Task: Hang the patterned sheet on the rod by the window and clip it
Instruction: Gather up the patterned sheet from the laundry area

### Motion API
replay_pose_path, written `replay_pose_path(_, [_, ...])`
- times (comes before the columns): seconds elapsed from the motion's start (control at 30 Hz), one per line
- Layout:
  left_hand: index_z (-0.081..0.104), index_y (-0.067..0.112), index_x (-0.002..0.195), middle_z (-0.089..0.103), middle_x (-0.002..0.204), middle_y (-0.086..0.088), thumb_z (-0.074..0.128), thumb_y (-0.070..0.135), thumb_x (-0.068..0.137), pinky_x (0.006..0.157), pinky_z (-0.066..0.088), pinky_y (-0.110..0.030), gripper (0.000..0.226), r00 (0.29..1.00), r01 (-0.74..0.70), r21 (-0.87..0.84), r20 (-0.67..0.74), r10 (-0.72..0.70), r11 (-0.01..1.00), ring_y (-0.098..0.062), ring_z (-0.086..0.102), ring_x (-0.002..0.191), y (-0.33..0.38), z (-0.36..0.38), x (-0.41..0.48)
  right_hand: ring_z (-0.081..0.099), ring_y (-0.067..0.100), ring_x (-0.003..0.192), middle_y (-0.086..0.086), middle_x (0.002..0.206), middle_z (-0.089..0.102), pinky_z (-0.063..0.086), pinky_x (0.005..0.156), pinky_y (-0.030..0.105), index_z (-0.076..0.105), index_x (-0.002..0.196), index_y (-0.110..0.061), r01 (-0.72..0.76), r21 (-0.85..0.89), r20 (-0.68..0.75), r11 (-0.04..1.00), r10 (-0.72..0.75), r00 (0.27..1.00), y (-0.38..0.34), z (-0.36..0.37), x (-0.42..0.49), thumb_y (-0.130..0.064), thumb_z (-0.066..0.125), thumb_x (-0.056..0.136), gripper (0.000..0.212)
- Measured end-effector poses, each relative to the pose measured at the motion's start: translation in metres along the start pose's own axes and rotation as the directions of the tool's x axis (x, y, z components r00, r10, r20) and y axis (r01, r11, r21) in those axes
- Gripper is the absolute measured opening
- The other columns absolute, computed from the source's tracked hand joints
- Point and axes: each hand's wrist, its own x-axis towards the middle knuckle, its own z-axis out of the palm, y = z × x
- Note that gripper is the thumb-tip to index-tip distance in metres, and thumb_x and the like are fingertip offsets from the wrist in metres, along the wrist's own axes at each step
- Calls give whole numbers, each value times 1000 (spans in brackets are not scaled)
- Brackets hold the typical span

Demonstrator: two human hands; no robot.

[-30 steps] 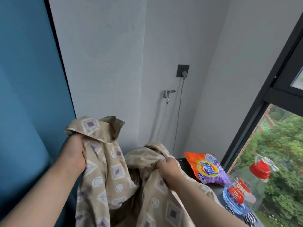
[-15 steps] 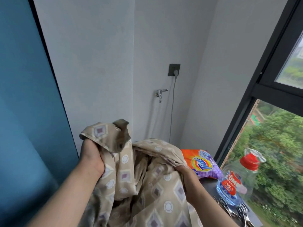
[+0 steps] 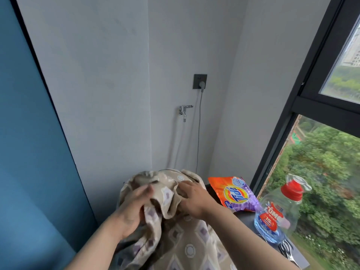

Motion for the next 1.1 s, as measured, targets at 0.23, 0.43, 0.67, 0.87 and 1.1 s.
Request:
replay_pose_path(0.23, [48, 26, 71, 55, 69, 12, 80, 33, 61, 64, 43, -33, 33, 867, 7, 657, -380, 323, 754, -12, 52, 63, -48, -23, 42, 50, 20, 115, -7, 124, 53, 47, 85, 37, 60, 107, -29, -124, -261, 9, 957, 130, 991, 24, 28, -9, -51, 40, 84, 38])
replay_pose_path(0.43, [69, 18, 109, 64, 108, -1, 52, -14, 84, 92, 47, -38, 43, 771, -71, 630, -457, 443, 773, -26, 60, 105, -88, -38, 47, 58, 29, 91, -1, 82, 56, 41, 72, 34, 49, 79, -15, -495, 84, -137, 865, 502, 854, 79, 39, -40, -11, 45, 92, 14])
replay_pose_path(0.67, [66, 29, 88, 71, 82, 2, 64, 31, 67, 80, 50, -37, 21, 888, 131, 469, -448, 107, 873, -17, 65, 88, -109, -30, 31, 51, 34, 121, 12, 135, 52, 43, 93, 38, 56, 125, -13, -552, -360, -20, 752, 586, 810, 66, 4, -8, -37, 39, 86, 49])
replay_pose_path(0.87, [66, 50, 88, 70, 83, 29, 80, 2, 65, 70, 48, -19, 55, 872, 99, 489, -462, 161, 867, 1, 65, 86, -106, -26, 31, 7, 35, 149, 13, 163, -2, 11, 117, 58, 20, 151, -35, -58, -291, 175, 955, 113, 978, -5, 18, 75, -73, 40, 81, 82])
replay_pose_path(1.1, [63, 25, 71, 61, 72, 4, 89, 37, 54, 60, 48, -25, 33, 819, 237, 657, -531, 216, 716, -4, 58, 67, -125, -35, 35, 65, 25, 86, 1, 84, 63, 47, 62, 32, 63, 92, -16, -123, -125, 372, 984, 162, 914, 37, 21, 96, -54, 75, 71, 45])
